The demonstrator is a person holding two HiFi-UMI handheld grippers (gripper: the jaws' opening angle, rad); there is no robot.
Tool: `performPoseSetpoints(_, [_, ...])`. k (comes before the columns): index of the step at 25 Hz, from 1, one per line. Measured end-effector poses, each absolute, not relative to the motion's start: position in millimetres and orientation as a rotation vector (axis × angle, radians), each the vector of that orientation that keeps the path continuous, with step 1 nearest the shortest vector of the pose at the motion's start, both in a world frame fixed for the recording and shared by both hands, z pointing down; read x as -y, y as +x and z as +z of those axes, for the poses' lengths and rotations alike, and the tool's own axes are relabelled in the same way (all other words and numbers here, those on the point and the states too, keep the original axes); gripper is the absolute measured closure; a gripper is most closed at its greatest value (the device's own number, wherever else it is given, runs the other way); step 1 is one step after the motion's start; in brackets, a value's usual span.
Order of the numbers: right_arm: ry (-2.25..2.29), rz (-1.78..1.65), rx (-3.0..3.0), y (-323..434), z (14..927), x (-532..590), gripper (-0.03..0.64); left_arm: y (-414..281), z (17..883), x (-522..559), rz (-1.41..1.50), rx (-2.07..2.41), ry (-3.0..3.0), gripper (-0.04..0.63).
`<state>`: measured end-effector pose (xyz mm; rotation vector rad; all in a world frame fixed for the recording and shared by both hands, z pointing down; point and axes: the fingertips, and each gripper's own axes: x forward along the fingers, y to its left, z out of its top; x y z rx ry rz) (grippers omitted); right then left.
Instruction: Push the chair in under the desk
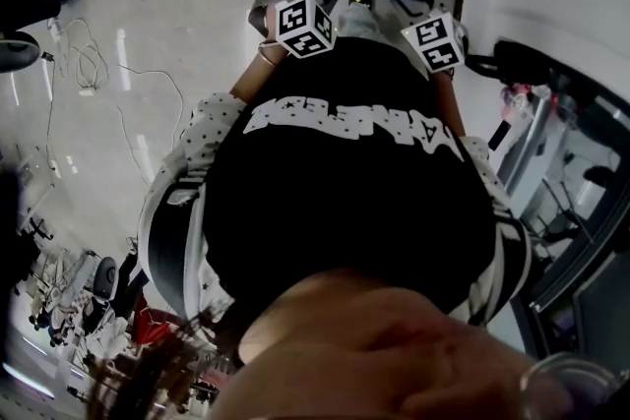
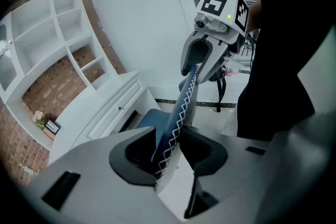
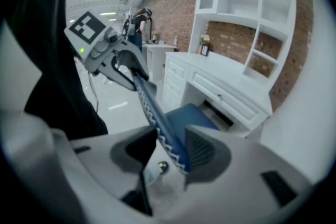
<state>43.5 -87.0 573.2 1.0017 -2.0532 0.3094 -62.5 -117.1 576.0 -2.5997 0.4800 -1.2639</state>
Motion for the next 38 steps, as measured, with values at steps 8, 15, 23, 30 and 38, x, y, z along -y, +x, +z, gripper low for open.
performPoseSetpoints(8, [0.966,0.334,2.025,40,589,109,0.434,-67,592,138,-1.285,-0.483,-2.62,0.425])
performPoseSetpoints(15, [0.969,0.323,2.007,59,599,136,0.434,-49,600,163,-1.302,-0.497,-2.623,0.433])
performPoseSetpoints(23, [0.953,0.324,2.04,62,589,142,0.433,-44,592,169,-1.311,-0.506,-2.619,0.431])
performPoseSetpoints(30, [0.938,0.317,2.032,70,590,149,0.433,-36,593,174,-1.329,-0.519,-2.625,0.431])
performPoseSetpoints(38, [0.901,0.297,2.055,69,589,161,0.433,-38,593,186,-1.345,-0.542,-2.631,0.425])
